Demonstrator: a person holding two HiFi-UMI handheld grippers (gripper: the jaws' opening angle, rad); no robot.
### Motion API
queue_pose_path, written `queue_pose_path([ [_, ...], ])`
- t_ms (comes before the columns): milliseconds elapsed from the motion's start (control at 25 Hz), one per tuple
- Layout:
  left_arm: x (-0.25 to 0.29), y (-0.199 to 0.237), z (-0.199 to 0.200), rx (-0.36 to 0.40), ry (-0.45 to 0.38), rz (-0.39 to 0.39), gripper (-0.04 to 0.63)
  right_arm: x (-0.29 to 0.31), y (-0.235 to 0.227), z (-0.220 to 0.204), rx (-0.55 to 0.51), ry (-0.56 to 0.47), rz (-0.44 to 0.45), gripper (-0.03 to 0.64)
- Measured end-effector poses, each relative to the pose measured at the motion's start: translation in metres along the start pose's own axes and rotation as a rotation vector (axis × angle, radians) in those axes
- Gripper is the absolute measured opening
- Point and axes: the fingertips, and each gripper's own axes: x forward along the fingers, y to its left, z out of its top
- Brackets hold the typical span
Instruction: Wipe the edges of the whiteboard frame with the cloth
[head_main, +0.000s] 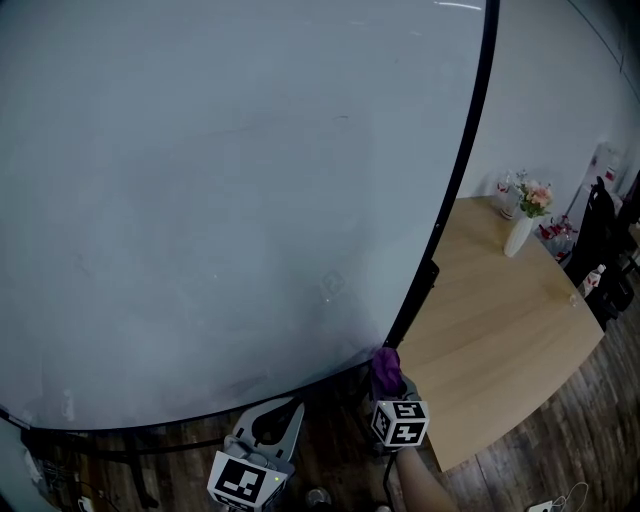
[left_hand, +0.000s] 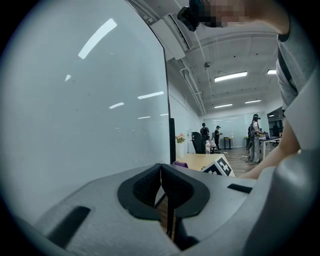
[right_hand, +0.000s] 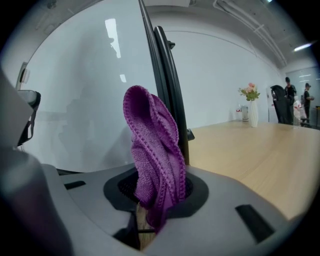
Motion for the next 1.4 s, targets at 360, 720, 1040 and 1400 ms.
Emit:
queue_pose_path([
  [360,-0.011,-0.016,0.011,0.060,-0.052,0.051,0.018,-0.044,0.019,0.030,-0.085,-0.043,0.098,0.094],
  [720,-0.032,-0.052,0.032,0.054,-0.084,0.106,0.018,-0.104,0.035,0.063,-0.135,-0.101,0.193,0.095],
  [1040,-0.057,-0.092,0.052,0.063,-0.122,0.149,0.018,-0.165,0.046,0.081,-0.172,-0.140,0.266,0.096],
  [1400,-0.082,-0.135,0.067,0.091,-0.144,0.199,0.018,-0.232,0.048,0.099,-0.207,-0.205,0.325,0.097],
])
